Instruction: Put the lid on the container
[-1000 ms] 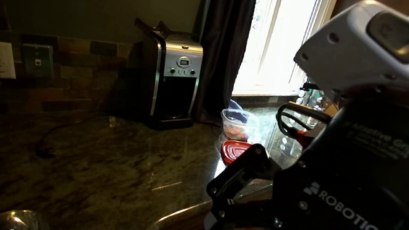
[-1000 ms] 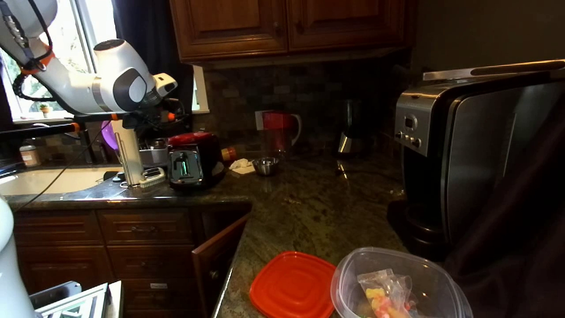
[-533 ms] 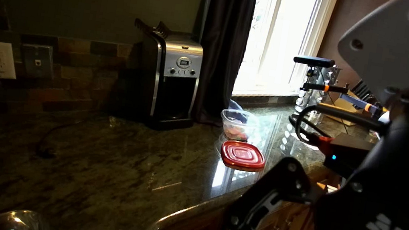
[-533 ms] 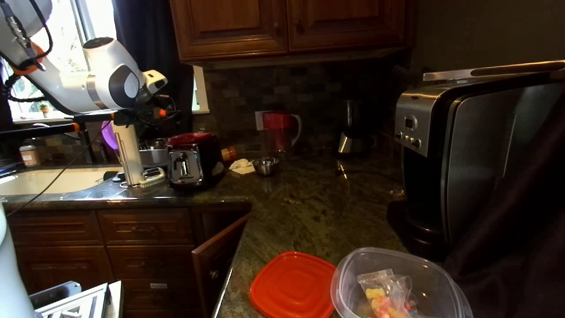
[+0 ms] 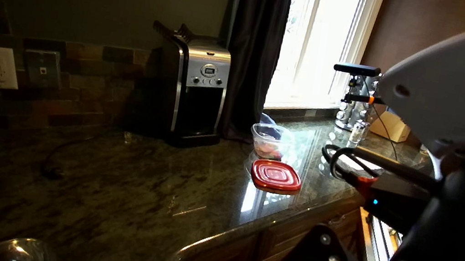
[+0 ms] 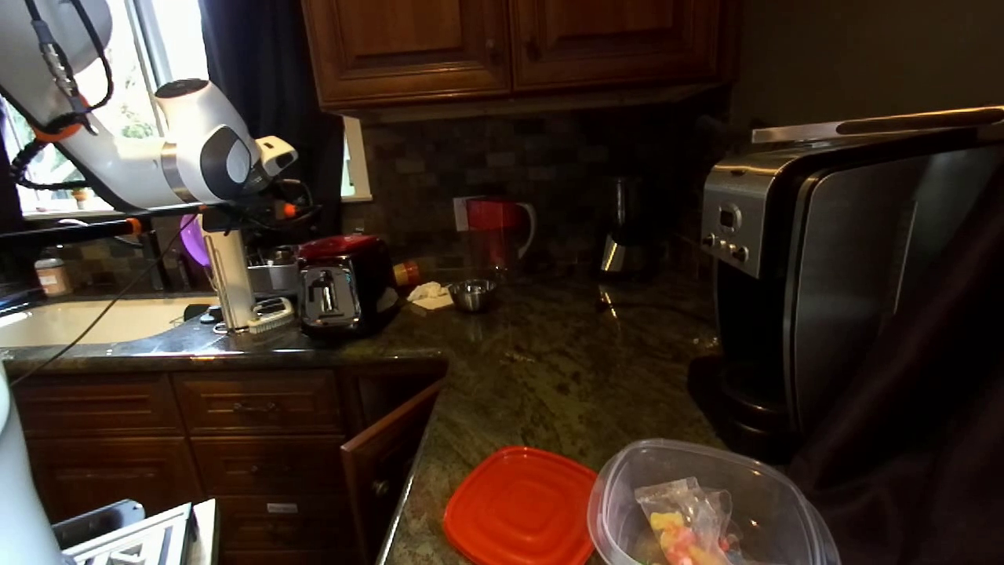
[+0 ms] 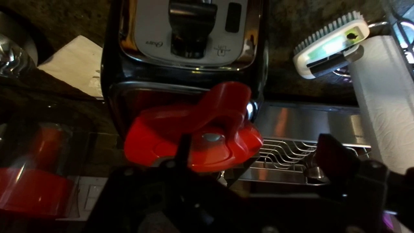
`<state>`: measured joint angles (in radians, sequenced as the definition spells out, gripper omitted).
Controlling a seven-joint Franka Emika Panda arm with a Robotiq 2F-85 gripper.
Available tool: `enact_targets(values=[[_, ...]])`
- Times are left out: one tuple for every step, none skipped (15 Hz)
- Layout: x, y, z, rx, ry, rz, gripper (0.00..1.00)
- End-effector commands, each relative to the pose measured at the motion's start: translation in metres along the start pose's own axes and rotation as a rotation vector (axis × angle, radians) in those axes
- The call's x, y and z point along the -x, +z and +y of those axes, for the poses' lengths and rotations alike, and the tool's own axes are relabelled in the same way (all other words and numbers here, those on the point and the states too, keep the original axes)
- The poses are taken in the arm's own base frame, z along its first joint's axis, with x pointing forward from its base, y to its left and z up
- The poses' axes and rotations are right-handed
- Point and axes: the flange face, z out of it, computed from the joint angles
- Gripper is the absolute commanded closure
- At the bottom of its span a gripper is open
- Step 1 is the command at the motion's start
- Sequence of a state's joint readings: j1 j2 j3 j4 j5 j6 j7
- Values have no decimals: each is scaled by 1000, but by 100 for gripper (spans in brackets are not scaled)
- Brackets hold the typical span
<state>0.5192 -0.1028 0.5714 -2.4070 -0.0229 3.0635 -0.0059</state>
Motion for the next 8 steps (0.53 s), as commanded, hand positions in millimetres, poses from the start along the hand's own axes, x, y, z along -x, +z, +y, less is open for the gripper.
enact_targets(values=[[1, 9, 5, 4, 2, -18, 8], [2, 10, 8, 9, 11, -23, 11], [3, 10, 12, 17, 21, -31, 14], [3, 11, 14, 22, 31, -34, 16], [3, 11, 16, 26, 37, -36, 17], [3, 13, 17, 27, 40, -39, 19], [3, 13, 18, 28, 42, -42, 18], [3, 14, 18, 29, 45, -45, 17]])
